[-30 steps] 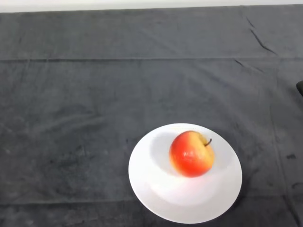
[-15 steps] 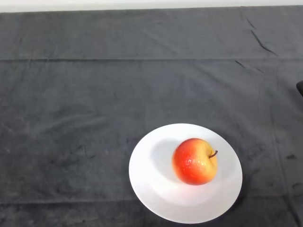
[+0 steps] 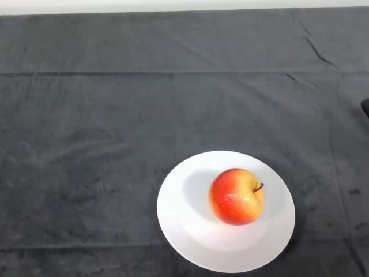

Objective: Move the apple to the plate

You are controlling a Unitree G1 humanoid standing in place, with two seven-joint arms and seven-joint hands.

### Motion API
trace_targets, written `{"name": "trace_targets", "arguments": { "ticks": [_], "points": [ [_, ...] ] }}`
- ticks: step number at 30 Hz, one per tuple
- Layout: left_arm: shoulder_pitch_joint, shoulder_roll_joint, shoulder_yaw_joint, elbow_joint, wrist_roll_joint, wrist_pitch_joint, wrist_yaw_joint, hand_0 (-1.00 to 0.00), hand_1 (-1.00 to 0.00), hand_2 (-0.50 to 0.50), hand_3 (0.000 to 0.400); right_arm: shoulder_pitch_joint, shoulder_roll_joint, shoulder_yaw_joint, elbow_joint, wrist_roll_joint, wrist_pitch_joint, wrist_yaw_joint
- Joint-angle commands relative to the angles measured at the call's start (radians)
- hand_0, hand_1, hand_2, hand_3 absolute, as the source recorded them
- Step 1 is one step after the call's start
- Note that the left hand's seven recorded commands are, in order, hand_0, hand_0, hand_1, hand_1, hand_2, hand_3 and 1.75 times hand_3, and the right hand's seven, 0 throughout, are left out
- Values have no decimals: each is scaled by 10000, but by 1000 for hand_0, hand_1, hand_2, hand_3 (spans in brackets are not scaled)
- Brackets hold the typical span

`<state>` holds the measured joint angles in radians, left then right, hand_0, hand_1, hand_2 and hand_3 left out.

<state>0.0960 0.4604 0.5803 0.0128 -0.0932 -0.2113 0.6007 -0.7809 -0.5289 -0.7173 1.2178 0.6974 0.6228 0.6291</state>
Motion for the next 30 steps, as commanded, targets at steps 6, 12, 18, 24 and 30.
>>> {"name": "trace_targets", "arguments": {
  "ticks": [6, 12, 18, 24, 30],
  "points": [
    [-242, -145, 405, 473, -57, -134, -14, 0, 0, 0, 0, 29, -265, -92, -133, 47, -5, -60],
    [-259, -163, 391, 497, -30, -151, -42, 0, 0, 0, 0, 29, -265, -92, -132, 46, -5, -59],
    [-262, -167, 397, 506, -24, -152, -75, 0, 0, 0, 0, 45, -259, -91, -132, 45, -13, -46],
    [-283, -189, 378, 496, 11, -134, -71, 0, 0, 0, 0, 89, -245, -91, -125, 41, -28, -26],
    [-275, -189, 392, 461, 9, -106, -91, 0, 0, 0, 0, 85, -244, -87, -125, 38, -29, -30]
  ]
}}
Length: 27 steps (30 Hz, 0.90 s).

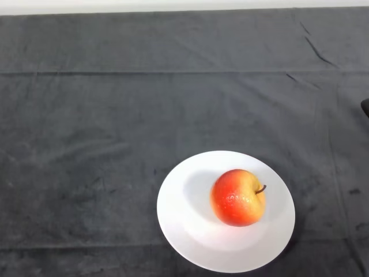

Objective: Move the apple to the plate

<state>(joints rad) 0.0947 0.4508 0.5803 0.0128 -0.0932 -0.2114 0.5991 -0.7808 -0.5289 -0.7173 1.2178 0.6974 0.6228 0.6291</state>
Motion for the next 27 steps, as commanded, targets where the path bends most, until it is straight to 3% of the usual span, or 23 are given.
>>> {"name": "trace_targets", "arguments": {
  "ticks": [1, 27],
  "points": [
    [-260, -95, 394, 456, 9, -103, -78, 0, 0, 0, 0, 85, -244, -87, -126, 37, -30, -30],
    [-270, -131, 404, 389, 24, -51, -110, 0, 0, 0, 0, 102, -238, -79, -128, 29, -48, -10]
  ]
}}
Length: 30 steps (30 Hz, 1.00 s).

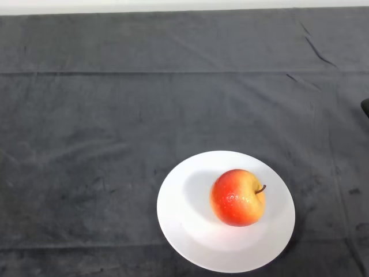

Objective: Move the apple to the plate

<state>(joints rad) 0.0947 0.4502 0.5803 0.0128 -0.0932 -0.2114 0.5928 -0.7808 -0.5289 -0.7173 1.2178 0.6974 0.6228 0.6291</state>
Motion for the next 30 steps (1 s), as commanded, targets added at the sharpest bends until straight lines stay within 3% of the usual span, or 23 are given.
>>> {"name": "trace_targets", "arguments": {
  "ticks": [1, 30],
  "points": [
    [-269, -125, 406, 391, 22, -51, -51, 0, 0, 0, 0, 100, -237, -79, -128, 29, -48, -10],
    [-325, -127, 393, 479, 44, -76, -92, 0, 0, 0, 0, 80, -233, -77, -129, 28, -48, -18]
  ]
}}
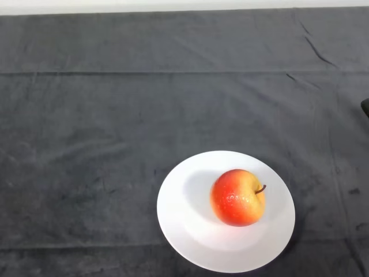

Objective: Move the apple to the plate

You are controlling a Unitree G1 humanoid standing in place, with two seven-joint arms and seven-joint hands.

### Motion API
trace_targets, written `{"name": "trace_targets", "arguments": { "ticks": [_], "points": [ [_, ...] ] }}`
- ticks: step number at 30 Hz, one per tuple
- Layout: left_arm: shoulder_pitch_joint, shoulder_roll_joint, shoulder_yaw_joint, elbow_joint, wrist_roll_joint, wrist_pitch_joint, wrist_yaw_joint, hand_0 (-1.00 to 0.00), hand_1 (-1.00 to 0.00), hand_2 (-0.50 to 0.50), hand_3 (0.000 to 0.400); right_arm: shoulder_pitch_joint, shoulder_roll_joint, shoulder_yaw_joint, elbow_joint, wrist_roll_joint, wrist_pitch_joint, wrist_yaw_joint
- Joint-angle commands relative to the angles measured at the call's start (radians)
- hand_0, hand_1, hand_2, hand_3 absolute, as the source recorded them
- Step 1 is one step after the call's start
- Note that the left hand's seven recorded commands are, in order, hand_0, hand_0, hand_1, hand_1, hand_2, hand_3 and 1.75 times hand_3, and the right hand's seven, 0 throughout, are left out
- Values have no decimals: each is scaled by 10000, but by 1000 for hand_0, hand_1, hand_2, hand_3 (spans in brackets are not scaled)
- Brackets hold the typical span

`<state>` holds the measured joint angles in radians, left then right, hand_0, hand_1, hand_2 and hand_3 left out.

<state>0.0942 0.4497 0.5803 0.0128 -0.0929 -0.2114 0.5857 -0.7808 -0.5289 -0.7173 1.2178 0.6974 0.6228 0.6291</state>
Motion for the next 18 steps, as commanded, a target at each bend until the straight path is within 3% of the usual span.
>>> {"name": "trace_targets", "arguments": {
  "ticks": [1, 18],
  "points": [
    [-320, -123, 392, 470, 43, -69, -19, 0, 0, 0, 0, 80, -233, -77, -129, 28, -48, -18],
    [-321, -136, 390, 454, 55, -72, -13, 0, 0, 0, 0, 80, -232, -77, -129, 28, -47, -20]
  ]
}}
